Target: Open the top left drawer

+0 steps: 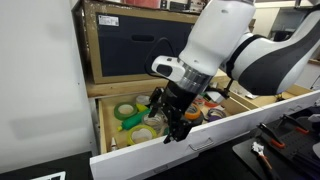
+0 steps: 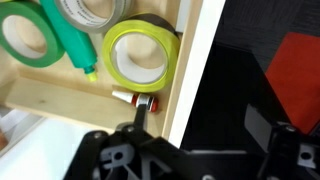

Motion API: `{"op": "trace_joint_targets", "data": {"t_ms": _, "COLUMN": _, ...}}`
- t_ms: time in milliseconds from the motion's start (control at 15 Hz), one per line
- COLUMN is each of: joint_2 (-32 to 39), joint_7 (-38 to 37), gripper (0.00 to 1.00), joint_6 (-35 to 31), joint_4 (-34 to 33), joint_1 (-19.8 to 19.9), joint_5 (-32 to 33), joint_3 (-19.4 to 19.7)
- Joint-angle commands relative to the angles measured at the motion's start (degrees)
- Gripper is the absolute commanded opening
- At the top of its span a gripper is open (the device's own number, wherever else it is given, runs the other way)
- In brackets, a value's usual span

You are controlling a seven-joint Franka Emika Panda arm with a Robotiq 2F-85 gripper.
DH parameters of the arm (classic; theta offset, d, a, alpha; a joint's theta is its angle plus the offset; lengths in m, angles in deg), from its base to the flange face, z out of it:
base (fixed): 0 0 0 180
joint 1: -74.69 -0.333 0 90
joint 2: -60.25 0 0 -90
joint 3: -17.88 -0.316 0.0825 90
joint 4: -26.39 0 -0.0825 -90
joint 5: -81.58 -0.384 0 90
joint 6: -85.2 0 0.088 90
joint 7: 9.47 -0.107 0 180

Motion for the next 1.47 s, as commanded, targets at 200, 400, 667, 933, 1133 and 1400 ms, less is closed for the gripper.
{"op": "trace_joint_targets", "data": {"t_ms": 200, "joint_2": -11.3, "joint_7": -18.2, "gripper": 1.0, "joint_6": 2.5, "joint_4": 2.0, "joint_1": -5.5, "joint_5": 8.8, "joint_3": 6.2}}
{"op": "trace_joint_targets", "data": {"t_ms": 400, "joint_2": -13.7, "joint_7": -27.0, "gripper": 1.0, "joint_6": 3.1, "joint_4": 3.3, "joint_1": -5.4, "joint_5": 12.2, "joint_3": 8.8}}
{"op": "trace_joint_targets", "data": {"t_ms": 667, "joint_2": -16.3, "joint_7": -37.2, "gripper": 1.0, "joint_6": 3.1, "joint_4": 6.2, "joint_1": -5.0, "joint_5": 15.5, "joint_3": 12.0}}
{"op": "trace_joint_targets", "data": {"t_ms": 933, "joint_2": -18.5, "joint_7": -46.5, "gripper": 1.0, "joint_6": 2.6, "joint_4": 10.1, "joint_1": -4.5, "joint_5": 18.5, "joint_3": 14.8}}
{"op": "trace_joint_targets", "data": {"t_ms": 1133, "joint_2": -19.5, "joint_7": -49.5, "gripper": 1.0, "joint_6": 0.7, "joint_4": 12.7, "joint_1": -2.9, "joint_5": 18.2, "joint_3": 16.8}}
{"op": "trace_joint_targets", "data": {"t_ms": 1400, "joint_2": -22.2, "joint_7": -51.6, "gripper": 1.0, "joint_6": -0.1, "joint_4": 15.5, "joint_1": -0.3, "joint_5": 16.5, "joint_3": 19.7}}
